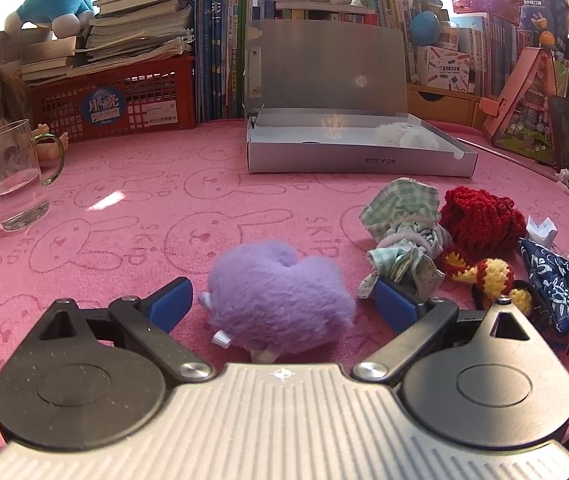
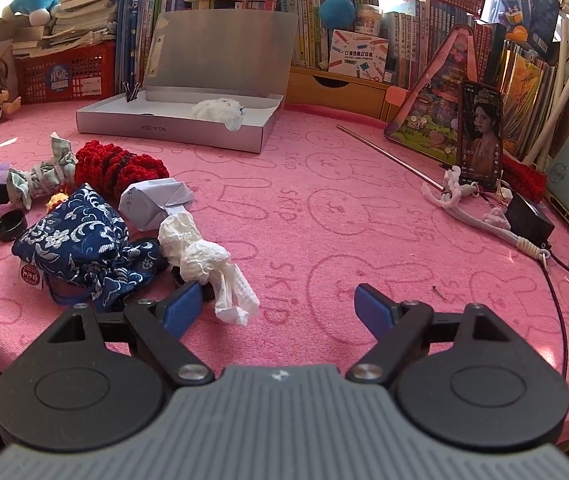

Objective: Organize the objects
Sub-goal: 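Reach left gripper to purple fluffy plush while right gripper reaches white tissue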

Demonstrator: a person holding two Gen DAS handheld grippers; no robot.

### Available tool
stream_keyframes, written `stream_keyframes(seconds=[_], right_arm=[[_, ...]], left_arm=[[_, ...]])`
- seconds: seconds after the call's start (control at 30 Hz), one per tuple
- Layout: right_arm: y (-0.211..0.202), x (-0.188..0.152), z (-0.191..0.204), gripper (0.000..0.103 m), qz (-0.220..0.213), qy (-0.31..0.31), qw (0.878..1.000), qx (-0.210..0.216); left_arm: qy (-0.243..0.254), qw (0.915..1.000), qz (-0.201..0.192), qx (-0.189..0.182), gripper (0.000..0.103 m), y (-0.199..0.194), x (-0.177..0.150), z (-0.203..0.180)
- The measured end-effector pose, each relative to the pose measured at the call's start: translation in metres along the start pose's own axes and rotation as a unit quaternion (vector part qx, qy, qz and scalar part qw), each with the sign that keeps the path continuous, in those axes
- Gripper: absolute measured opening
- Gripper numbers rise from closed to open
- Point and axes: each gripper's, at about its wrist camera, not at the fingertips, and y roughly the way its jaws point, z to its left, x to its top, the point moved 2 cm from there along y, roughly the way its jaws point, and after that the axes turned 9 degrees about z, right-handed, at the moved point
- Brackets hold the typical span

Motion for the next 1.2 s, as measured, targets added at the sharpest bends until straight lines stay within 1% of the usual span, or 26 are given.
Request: stream_keyframes(seconds=[0.1,0.2,0.27,0.3,0.37,0.43,0.5,0.53,0.7,0.93,1.03,1.2], right_arm=[[0.001,0.002,-0.007,0.089,-0.005,0.011,0.999,-0.031],[0.003,0.005,-0.013,0.089,-0.01,0.036,0.997,-0.064],[0.003,0.007,-0.016,0.089,-0.013,0.052,0.996,-0.075],[0.002,0.007,-0.017,0.089,-0.017,0.062,0.995,-0.074],[-0.003,0.008,-0.018,0.089,-0.031,0.081,0.995,-0.053],[-0.01,0.008,-0.016,0.089,-0.047,0.099,0.994,-0.017],[-0.015,0.009,-0.011,0.089,-0.058,0.103,0.993,0.01],[-0.015,0.01,-0.006,0.089,-0.061,0.099,0.993,0.016],[-0.007,0.015,0.013,0.089,-0.057,0.067,0.996,0.022],[0.011,0.016,0.019,0.089,-0.04,0.06,0.997,0.033],[0.013,0.015,0.018,0.086,-0.034,0.062,0.996,0.047],[0.014,0.015,0.018,0.083,-0.032,0.062,0.996,0.055]], left_arm=[[-0.001,1.0,0.001,0.001,0.099,0.001,0.0,0.0],[-0.002,1.0,0.0,0.003,0.099,0.002,-0.001,0.0],[-0.005,1.0,0.0,0.003,0.099,0.003,-0.001,0.0],[-0.006,1.0,0.0,0.003,0.099,0.003,-0.001,0.0],[-0.007,1.0,-0.002,0.002,0.099,0.003,-0.001,0.0],[-0.007,1.0,-0.003,0.002,0.099,0.004,-0.001,0.0],[-0.007,1.0,-0.003,0.001,0.099,0.005,-0.001,-0.001],[-0.008,1.0,-0.003,0.001,0.099,0.006,-0.001,-0.001],[-0.008,1.0,-0.002,0.001,0.099,0.008,-0.001,-0.003],[-0.003,1.0,0.003,0.006,0.099,0.015,-0.001,-0.005],[0.0,1.0,0.005,0.006,0.099,0.015,-0.001,-0.006],[0.002,0.9999,0.009,0.005,0.1,0.017,0.0,-0.006]])
